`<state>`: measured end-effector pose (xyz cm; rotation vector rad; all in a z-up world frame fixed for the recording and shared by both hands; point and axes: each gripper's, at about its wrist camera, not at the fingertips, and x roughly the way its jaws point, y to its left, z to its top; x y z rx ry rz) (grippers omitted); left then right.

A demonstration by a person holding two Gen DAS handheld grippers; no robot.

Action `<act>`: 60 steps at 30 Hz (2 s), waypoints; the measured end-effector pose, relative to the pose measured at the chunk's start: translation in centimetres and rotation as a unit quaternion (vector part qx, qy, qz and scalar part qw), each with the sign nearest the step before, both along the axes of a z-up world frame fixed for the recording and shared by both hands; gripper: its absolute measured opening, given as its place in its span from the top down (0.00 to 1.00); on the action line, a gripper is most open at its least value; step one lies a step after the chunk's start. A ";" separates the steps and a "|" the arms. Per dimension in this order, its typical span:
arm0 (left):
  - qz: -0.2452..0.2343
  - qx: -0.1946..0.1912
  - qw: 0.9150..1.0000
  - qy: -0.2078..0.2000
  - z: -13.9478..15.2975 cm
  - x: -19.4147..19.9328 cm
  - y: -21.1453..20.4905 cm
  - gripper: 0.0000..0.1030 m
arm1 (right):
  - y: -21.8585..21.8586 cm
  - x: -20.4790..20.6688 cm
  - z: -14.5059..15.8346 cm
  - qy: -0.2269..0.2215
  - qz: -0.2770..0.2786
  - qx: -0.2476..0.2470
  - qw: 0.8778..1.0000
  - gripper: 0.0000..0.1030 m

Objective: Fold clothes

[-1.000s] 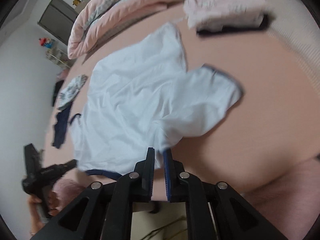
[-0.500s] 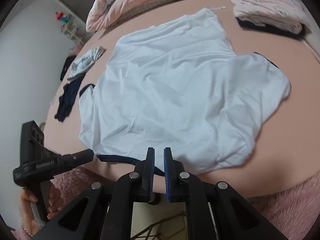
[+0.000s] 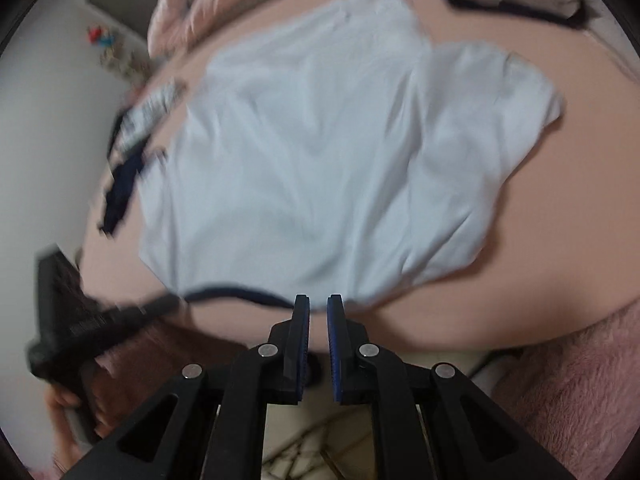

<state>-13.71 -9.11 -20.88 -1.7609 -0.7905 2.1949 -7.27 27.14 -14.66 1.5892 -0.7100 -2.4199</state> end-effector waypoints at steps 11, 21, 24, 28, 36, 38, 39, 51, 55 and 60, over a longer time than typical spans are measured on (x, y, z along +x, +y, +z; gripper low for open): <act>0.002 0.011 1.000 0.006 -0.7 -2.1 0.9 0.72 | 1.3 -0.3 -2.5 -0.037 -0.060 -0.008 0.997 0.64; -0.009 -0.015 1.000 0.024 0.3 -1.4 1.3 0.95 | -0.6 -1.6 -2.8 -0.017 -0.017 -0.008 1.000 0.95; -0.017 -0.015 0.999 0.035 1.3 -0.7 0.8 0.95 | -0.6 -0.7 -1.8 -0.007 -0.011 -0.013 1.000 0.95; -0.017 -0.023 1.000 0.003 -0.4 -0.3 0.6 0.93 | -0.3 -0.2 -2.2 -0.028 -0.005 0.002 1.000 0.94; -0.030 -0.031 0.999 0.011 0.3 -0.2 0.1 0.84 | 1.2 -1.6 3.6 -0.043 0.095 0.084 0.991 0.88; -0.025 -0.018 1.000 -0.001 -0.4 -0.4 -0.1 0.84 | 1.0 -2.3 6.6 -0.058 0.177 0.167 0.968 0.73; -0.023 -0.014 1.000 -0.004 -0.7 -0.3 -0.1 0.84 | 0.9 -2.7 8.2 -0.069 0.213 0.196 0.955 0.73; -0.002 0.009 1.000 0.015 -0.8 0.3 -0.4 0.84 | 2.1 -1.6 1.9 -0.069 0.113 0.051 0.990 0.58; 0.003 0.019 1.000 0.018 -1.0 0.7 -0.6 0.84 | 1.3 -0.9 -2.4 -0.035 0.019 -0.033 0.999 0.58; 0.006 0.026 0.999 0.033 -1.2 0.7 0.1 0.84 | -0.1 -0.4 -3.9 0.022 -0.009 -0.027 0.999 0.58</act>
